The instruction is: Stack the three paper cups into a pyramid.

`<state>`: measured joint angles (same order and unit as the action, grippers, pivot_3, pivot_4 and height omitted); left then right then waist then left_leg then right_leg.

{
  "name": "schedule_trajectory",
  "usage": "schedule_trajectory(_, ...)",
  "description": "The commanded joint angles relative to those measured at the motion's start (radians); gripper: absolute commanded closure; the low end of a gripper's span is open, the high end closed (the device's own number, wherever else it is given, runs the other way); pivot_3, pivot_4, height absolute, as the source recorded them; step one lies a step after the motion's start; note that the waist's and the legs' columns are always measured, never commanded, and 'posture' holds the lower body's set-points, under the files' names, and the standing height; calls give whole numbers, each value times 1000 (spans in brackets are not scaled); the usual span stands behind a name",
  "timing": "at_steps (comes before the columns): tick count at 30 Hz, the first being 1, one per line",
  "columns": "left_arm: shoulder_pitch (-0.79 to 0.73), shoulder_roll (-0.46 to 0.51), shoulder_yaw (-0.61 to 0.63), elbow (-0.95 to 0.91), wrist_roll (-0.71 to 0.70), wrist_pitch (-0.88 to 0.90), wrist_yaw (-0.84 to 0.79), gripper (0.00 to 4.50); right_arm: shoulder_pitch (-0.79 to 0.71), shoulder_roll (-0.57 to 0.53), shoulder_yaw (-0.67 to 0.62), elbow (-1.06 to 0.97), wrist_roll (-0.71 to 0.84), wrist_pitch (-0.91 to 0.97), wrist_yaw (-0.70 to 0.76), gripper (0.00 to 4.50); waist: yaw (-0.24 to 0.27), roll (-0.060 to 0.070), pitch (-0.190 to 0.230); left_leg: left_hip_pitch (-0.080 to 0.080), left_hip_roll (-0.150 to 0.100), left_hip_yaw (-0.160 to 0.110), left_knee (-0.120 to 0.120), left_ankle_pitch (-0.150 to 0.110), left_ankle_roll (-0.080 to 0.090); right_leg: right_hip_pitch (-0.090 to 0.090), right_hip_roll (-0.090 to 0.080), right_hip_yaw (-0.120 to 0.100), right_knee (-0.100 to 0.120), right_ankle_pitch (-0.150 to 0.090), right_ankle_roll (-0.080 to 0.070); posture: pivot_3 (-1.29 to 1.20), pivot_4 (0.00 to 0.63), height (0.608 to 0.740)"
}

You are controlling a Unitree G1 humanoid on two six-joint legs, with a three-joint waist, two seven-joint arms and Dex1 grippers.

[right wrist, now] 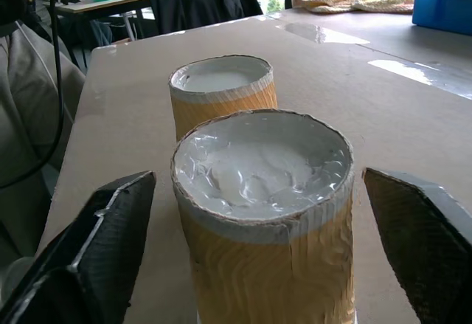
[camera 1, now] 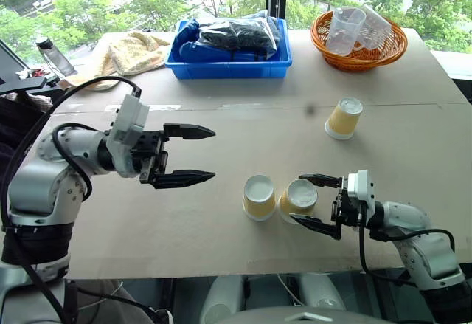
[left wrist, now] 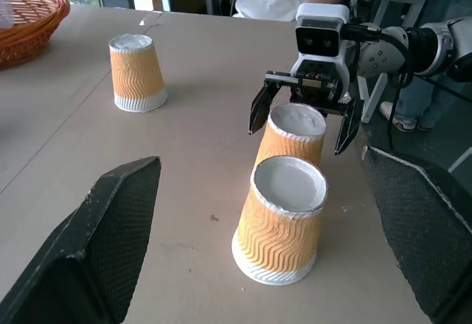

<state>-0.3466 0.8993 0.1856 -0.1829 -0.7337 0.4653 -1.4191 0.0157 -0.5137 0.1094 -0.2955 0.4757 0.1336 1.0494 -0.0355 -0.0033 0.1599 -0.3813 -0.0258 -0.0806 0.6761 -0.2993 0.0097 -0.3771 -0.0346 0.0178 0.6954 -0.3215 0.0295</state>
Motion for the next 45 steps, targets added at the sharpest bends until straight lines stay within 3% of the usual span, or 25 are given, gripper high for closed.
schedule_trajectory(1, 1, 10, 0, -13, 6, -19, -21, 0, 11, -21, -36, -41, 38, 7, 10, 117, 0, 0, 0, 0, 0, 0, 0, 0, 0, 0, 0, 0, 0, 0, 0, 0, 150, 740)
schedule_trajectory(7, -19, 10, 7, -21, -10, -3, -27, 0, 67, -80, -177, -106, 164, 52, 3, 117, 3, 0, 0, 0, 0, 0, 0, 0, 0, 0, 0, 0, 0, 0, 0, 0, 150, 740)
schedule_trajectory(10, -64, -11, 15, -1, -17, 7, 11, 0, 74, -90, -317, -120, 334, 134, -48, 117, 5, -1, 0, 0, 0, 0, 0, 0, 0, 0, 0, 0, 0, 0, 0, 0, 150, 740)
schedule_trajectory(13, -97, -31, -3, 31, 18, -8, 38, 0, 12, -83, -386, -27, 259, 86, -121, 117, 4, -1, 0, 0, 0, 0, 0, 0, 1, 1, 0, 0, 0, 0, 0, 0, 150, 740)
schedule_trajectory(18, -140, -62, -51, 52, 47, -23, 37, 0, -202, -27, -345, 193, -71, 31, -469, 117, -5, -1, 0, 1, 0, 2, 0, 0, 0, 0, 1, 2, 2, 0, 0, 0, 150, 740)
schedule_trajectory(21, -199, -71, -82, 102, 78, -48, 20, 0, -347, 36, -325, 323, -96, 45, -536, 117, -6, -1, 0, 0, 0, 2, 0, 0, 0, -2, 1, 1, 1, 0, 0, 0, 150, 740)
schedule_trajectory(34, -254, -72, -95, 165, 105, -79, -34, 0, -580, 126, -287, 633, -136, 48, -524, 117, -7, 0, 0, -2, 0, 2, 1, 0, 0, -2, 1, 1, 1, 0, 0, 0, 150, 740)
schedule_trajectory(45, -257, -73, -84, 196, 146, -100, 35, 0, -622, 156, -279, 698, -151, 10, -478, 117, -9, 0, 0, -2, 0, 2, 1, 0, 0, -2, 1, 1, 1, 0, 0, 0, 150, 740)
